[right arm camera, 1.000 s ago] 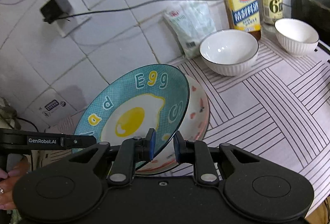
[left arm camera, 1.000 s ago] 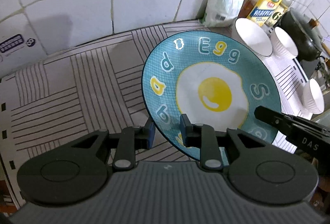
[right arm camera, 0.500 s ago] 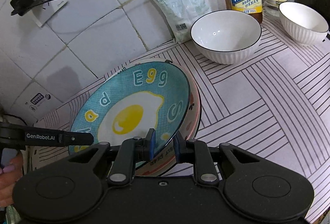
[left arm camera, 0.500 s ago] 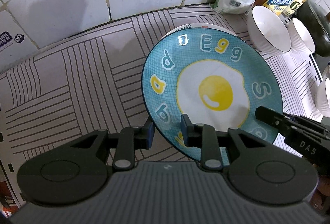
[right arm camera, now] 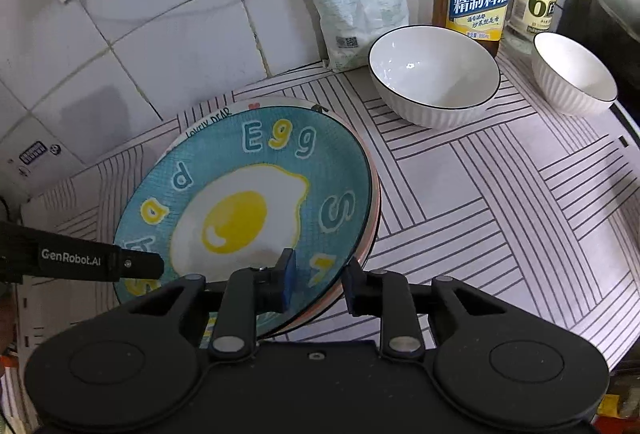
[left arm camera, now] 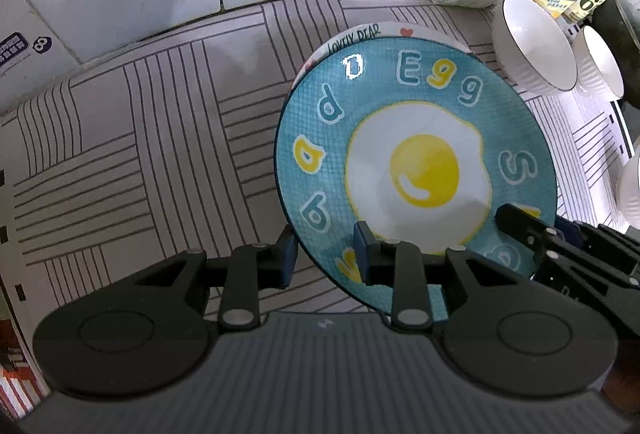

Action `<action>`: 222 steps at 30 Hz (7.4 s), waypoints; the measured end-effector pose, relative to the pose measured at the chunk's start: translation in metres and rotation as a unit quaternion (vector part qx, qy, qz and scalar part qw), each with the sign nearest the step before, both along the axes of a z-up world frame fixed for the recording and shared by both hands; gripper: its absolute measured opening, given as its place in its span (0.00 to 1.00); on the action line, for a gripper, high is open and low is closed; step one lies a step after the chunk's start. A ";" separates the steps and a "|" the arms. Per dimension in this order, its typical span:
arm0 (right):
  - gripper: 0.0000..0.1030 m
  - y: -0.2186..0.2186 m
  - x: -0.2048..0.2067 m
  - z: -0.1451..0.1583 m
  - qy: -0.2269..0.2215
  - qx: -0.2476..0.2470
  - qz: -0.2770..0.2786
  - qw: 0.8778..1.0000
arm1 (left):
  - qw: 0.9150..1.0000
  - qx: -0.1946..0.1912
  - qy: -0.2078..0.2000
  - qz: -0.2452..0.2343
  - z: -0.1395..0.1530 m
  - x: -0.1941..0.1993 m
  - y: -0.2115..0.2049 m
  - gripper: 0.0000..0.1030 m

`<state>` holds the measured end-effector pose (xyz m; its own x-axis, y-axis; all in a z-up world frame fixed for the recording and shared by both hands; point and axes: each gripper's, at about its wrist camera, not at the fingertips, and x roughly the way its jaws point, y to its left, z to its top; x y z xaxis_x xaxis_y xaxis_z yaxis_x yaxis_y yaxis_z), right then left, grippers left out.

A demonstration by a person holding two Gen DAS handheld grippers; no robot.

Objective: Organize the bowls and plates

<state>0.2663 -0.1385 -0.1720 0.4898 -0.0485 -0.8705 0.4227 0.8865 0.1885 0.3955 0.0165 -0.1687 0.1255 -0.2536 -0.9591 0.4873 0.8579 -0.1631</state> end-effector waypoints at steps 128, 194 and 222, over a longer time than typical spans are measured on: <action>0.90 -0.189 -0.181 -0.025 -0.257 -0.117 0.311 0.908 | 0.993 -0.054 -0.084 0.067 0.037 -0.218 -0.226 0.19; 0.78 -0.204 -0.181 0.116 -0.233 -0.057 0.070 0.968 | 0.986 -0.093 -0.135 -0.012 0.152 -0.177 -0.180 0.51; 0.37 -0.342 -0.027 -0.043 -0.173 -0.016 -0.080 0.981 | 0.986 -0.094 -0.117 0.075 0.033 -0.063 -0.366 0.54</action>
<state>0.2395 -0.4801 -0.2151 0.7403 -0.1733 -0.6495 0.4719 0.8220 0.3186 0.3323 -0.3497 -0.1354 0.3880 -0.3855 -0.8371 0.4001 0.8887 -0.2238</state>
